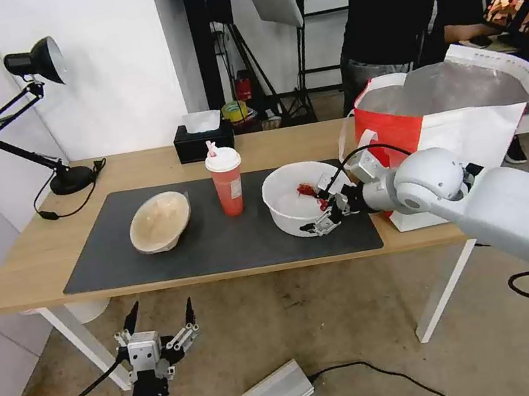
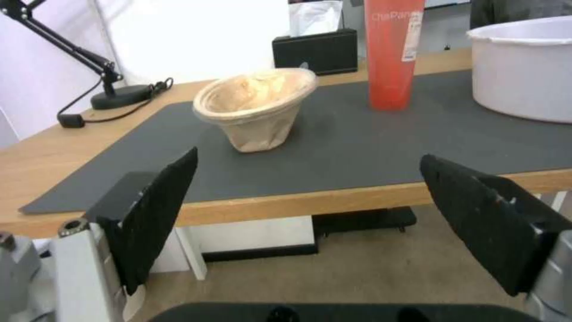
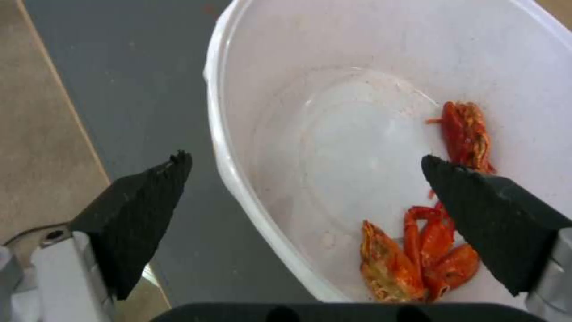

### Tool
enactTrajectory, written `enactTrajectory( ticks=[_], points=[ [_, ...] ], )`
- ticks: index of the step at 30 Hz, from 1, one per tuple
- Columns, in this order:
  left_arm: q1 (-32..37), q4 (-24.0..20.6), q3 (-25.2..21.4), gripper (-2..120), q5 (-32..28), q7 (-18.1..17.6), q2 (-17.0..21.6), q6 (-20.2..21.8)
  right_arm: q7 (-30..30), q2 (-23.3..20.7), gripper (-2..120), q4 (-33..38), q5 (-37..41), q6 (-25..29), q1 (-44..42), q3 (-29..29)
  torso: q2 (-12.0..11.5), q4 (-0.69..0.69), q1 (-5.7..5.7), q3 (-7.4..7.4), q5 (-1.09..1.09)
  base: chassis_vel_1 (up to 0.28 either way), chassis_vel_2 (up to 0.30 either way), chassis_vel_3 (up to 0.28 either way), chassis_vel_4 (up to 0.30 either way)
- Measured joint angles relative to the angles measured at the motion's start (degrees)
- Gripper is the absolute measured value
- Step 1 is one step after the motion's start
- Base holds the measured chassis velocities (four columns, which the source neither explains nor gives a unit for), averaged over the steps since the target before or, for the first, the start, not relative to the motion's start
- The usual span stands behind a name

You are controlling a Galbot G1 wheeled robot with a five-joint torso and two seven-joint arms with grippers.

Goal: Pick up the trash from the table and place it into the takeout bag.

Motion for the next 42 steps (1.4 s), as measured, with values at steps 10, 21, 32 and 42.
enactTrajectory(
  ticks=[10,21,32,42],
  points=[
    [0.1,0.3,0.0,100,0.0,0.0,-0.1,-0.6,-0.1,0.2,98,-0.5,-1.1,0.0,0.6,-0.2,0.0,0.0,0.0,0.0,0.0,0.0,0.0,0.0,0.0],
    [0.2,0.3,0.0,100,0.1,0.0,-0.2,-0.8,-0.1,0.8,98,-0.7,-1.5,0.0,0.8,-0.8,0.0,0.0,0.0,0.0,0.0,0.0,0.0,0.0,0.0],
    [0.4,0.3,-0.1,100,0.2,0.0,-0.4,-0.9,-0.1,1.5,96,-1.4,-2.9,0.0,1.3,-1.5,0.0,0.0,0.0,0.0,0.0,0.0,0.0,0.0,0.0],
    [0.3,0.2,-0.1,100,0.2,0.0,-0.4,-0.9,0.0,1.9,78,-1.4,-2.9,0.1,1.5,-1.7,0.0,0.0,0.0,0.0,0.0,0.0,0.0,0.0,0.0]
  ],
)
